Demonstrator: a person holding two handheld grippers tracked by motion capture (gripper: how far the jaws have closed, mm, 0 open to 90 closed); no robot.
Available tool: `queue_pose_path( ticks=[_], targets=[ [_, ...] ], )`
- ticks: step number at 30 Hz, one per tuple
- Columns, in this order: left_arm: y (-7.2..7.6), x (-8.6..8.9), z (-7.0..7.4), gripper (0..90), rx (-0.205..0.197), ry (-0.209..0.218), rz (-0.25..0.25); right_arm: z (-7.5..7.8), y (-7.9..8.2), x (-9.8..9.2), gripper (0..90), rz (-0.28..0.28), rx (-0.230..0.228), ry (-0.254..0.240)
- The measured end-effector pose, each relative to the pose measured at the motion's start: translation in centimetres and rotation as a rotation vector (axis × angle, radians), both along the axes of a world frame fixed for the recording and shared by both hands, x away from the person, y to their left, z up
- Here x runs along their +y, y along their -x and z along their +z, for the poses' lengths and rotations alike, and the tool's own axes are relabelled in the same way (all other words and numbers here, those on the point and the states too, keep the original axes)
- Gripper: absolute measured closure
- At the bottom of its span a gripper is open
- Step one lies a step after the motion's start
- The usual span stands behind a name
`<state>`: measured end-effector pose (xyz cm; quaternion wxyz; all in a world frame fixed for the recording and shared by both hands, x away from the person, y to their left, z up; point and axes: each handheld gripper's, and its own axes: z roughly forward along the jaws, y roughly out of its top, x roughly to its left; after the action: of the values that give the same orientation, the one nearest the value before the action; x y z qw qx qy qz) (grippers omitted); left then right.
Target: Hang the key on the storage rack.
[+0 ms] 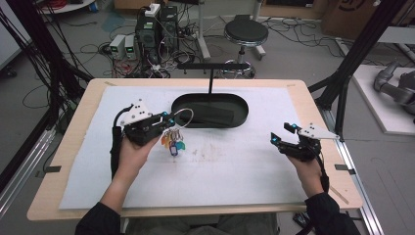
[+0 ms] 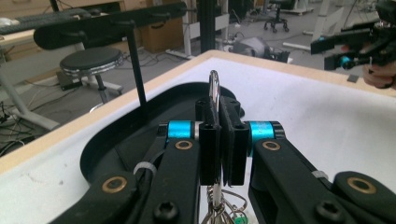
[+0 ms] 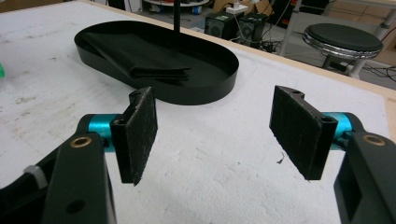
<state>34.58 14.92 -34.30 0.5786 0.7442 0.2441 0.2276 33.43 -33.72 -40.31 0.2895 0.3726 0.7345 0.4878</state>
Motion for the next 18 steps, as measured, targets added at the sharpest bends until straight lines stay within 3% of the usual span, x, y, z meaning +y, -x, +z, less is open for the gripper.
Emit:
queue_pose_path(
  ticks=[7,18],
  targets=[
    [-1.1,-0.5,1.5,86.4,-0.021,0.011,0.012,-0.1,-0.1,-0.2,32.7,-0.004,0.004,0.003],
    [-3.4,-0.3,3.0,86.5,-0.02,0.047,0.046,-0.1,-0.1,-0.1,32.7,-0.002,0.0,0.014]
  ],
)
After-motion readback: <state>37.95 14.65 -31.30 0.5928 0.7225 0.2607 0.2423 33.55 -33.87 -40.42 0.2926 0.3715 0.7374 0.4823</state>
